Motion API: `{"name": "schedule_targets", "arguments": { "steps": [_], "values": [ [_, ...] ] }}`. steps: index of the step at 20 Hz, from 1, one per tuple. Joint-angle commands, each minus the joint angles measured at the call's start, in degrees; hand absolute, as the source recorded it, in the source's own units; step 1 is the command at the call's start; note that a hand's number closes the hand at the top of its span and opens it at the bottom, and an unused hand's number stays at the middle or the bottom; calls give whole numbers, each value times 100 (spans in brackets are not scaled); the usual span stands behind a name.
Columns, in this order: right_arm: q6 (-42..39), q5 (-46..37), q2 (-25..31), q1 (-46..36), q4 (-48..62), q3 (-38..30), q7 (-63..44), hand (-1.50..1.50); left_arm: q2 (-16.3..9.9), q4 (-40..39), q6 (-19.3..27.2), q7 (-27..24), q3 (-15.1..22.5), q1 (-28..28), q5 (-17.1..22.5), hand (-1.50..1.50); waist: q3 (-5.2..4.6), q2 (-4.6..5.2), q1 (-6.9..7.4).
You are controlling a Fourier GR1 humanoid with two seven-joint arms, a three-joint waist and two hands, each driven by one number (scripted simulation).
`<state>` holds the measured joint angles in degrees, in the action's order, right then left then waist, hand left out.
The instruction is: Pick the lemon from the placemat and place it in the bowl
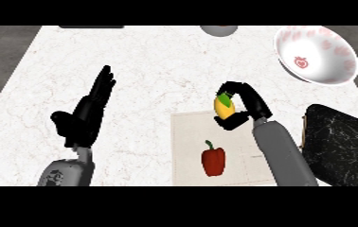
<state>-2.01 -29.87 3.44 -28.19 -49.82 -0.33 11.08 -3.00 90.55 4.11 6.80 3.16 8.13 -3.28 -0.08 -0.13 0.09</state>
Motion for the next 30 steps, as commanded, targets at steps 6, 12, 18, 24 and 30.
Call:
{"name": "schedule_targets", "arguments": {
  "steps": [6,12,18,24,30],
  "values": [
    [1985,383,-339,-580,-1139,-39,-853,150,-96,-314,-58,-128,-189,160,49,0,5,-20,-41],
    [2719,-782,-340,-620,-2272,465,-1750,150,32,-265,-24,-104,-90,65,36,0,1,-33,-90],
    [2081,-1887,-52,-1268,-3161,629,-4015,150,-39,-173,-113,-114,-69,-88,21,0,2,-26,-51],
    [1478,-1670,519,-2541,-2518,-216,-4464,150,-90,-226,-175,-203,-207,16,102,0,5,15,29],
    [1421,-1696,970,-2728,-2250,-551,-4502,150,-55,-401,-159,-219,-281,145,114,0,6,15,8]
  ]
}}
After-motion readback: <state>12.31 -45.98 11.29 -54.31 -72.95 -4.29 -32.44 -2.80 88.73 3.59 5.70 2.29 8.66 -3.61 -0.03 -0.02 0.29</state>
